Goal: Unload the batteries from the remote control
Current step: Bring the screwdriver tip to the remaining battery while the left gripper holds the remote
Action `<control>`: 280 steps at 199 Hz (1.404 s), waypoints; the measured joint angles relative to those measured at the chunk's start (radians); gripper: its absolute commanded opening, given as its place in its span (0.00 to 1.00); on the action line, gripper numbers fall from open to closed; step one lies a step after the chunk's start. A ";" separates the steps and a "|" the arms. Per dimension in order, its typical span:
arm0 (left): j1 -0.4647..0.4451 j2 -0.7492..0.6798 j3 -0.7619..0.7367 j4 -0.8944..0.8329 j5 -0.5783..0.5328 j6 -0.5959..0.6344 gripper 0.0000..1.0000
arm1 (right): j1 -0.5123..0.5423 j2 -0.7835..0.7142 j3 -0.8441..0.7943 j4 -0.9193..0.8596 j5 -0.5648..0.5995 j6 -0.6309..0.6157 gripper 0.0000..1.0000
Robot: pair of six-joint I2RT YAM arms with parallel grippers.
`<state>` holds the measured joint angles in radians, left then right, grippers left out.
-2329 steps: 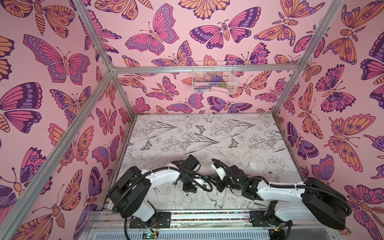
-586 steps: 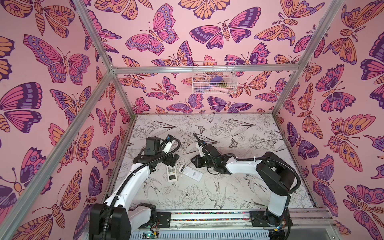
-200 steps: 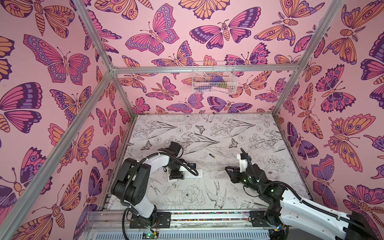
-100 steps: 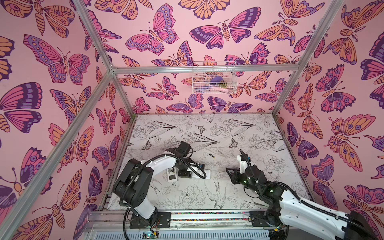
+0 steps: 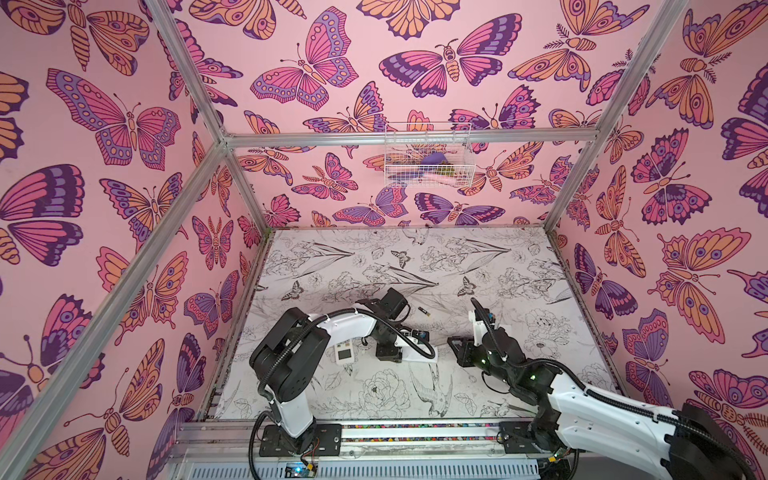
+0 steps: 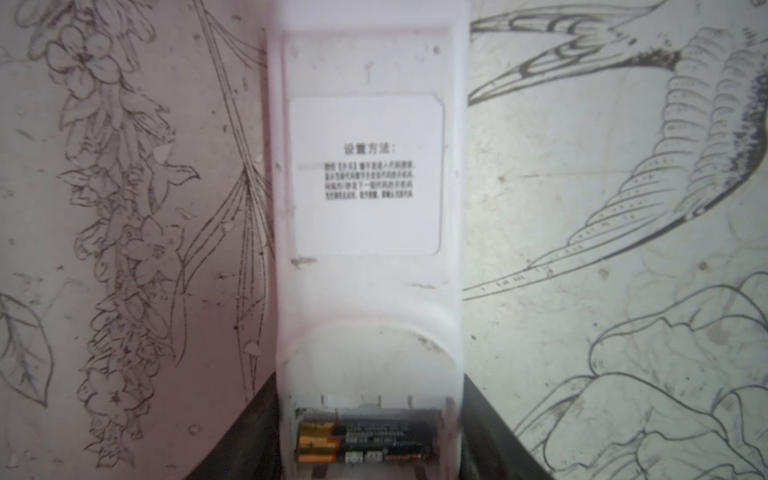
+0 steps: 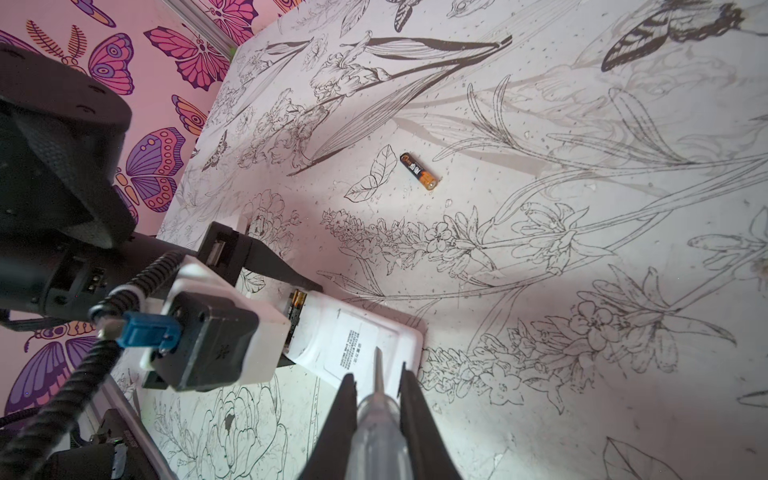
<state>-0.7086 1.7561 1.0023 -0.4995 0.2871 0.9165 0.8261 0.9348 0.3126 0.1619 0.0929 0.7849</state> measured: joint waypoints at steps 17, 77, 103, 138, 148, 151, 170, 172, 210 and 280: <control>-0.006 0.000 0.000 0.002 -0.007 -0.011 0.70 | 0.000 0.012 0.000 0.014 -0.007 0.005 0.00; -0.011 -0.015 -0.017 0.006 -0.025 -0.009 0.71 | 0.000 0.042 0.001 0.061 -0.021 0.031 0.00; -0.009 -0.034 -0.038 0.006 -0.026 -0.010 0.69 | 0.009 0.106 0.011 0.092 -0.035 0.050 0.00; 0.005 -0.063 -0.074 0.012 -0.026 -0.013 0.66 | 0.051 0.203 0.039 0.163 -0.054 0.075 0.00; 0.010 -0.068 -0.080 0.018 -0.026 -0.020 0.66 | 0.061 0.237 0.054 0.181 -0.057 0.084 0.00; 0.011 -0.070 -0.083 0.020 -0.026 -0.021 0.66 | 0.064 0.247 0.059 0.187 -0.057 0.085 0.00; 0.020 -0.085 -0.103 0.035 -0.026 -0.034 0.64 | 0.093 0.292 0.087 0.217 -0.063 0.094 0.00; 0.021 -0.087 -0.106 0.037 -0.026 -0.034 0.64 | 0.095 0.297 0.090 0.222 -0.064 0.095 0.00; 0.029 -0.109 -0.133 0.059 -0.024 -0.066 0.58 | 0.113 0.378 0.118 0.277 -0.067 0.117 0.00; 0.035 -0.162 -0.197 0.108 -0.021 -0.084 0.57 | 0.132 0.463 0.146 0.330 -0.071 0.158 0.00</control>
<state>-0.6739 1.5940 0.8051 -0.3912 0.2661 0.8322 0.9577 1.3983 0.4583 0.4923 0.0219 0.9428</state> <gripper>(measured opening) 0.566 0.187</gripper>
